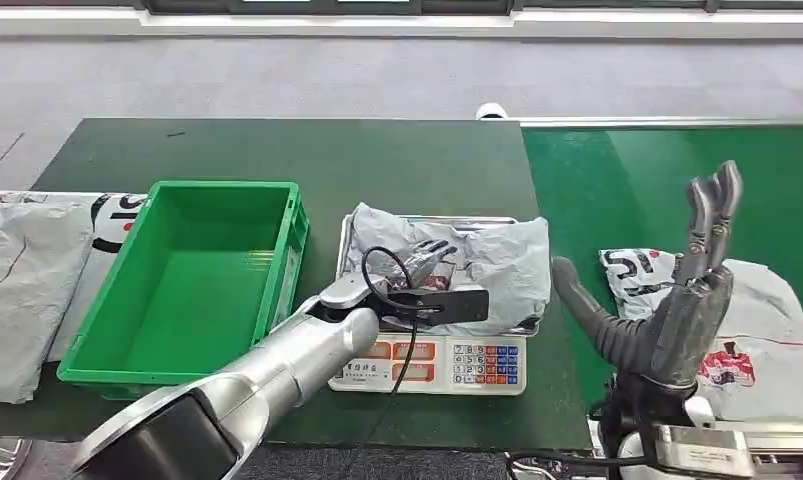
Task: Moved the parcel from conveyor to table for the left to box.
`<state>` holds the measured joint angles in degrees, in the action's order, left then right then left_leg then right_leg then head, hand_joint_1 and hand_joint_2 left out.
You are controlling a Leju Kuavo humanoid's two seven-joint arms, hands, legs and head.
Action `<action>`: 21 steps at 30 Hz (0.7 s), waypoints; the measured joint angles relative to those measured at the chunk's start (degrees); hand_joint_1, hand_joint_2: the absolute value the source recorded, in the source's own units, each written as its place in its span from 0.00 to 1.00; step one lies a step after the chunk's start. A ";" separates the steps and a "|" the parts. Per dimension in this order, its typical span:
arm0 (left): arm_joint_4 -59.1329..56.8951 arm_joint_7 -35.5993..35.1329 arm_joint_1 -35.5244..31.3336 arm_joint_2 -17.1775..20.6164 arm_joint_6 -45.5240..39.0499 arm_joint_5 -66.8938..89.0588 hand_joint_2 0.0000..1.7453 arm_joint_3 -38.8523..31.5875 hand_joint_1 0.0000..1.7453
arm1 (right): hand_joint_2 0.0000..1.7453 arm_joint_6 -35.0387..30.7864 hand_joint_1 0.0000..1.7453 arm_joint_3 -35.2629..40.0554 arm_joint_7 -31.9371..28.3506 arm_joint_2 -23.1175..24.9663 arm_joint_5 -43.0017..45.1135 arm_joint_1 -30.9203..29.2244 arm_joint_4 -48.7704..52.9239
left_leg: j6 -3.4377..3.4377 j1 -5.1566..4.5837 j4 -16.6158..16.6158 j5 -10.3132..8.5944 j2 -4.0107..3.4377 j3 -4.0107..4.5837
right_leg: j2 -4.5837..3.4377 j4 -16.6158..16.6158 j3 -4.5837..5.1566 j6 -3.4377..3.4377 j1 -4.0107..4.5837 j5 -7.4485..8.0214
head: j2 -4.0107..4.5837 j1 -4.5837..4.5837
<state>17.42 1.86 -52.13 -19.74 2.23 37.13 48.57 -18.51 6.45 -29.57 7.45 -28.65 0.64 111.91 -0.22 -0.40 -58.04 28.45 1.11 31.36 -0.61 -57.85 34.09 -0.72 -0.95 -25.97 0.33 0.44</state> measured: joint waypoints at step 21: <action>0.11 0.02 0.04 0.00 0.17 1.42 1.00 0.46 1.00 | 1.00 0.07 0.00 0.00 0.59 0.11 -0.20 -0.87 -0.57 | 0.00 0.00 0.00 0.00 0.00 -0.18 | 0.00 0.00 -0.20 0.00 0.00 0.00 | 0.00 0.00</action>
<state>17.53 1.88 -52.09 -19.74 2.40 38.56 49.03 -18.45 6.45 -28.98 7.56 -28.85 -0.23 111.34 -0.22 -0.40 -58.04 28.45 1.11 31.18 -0.61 -57.85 33.89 -0.72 -0.95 -25.97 0.33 0.44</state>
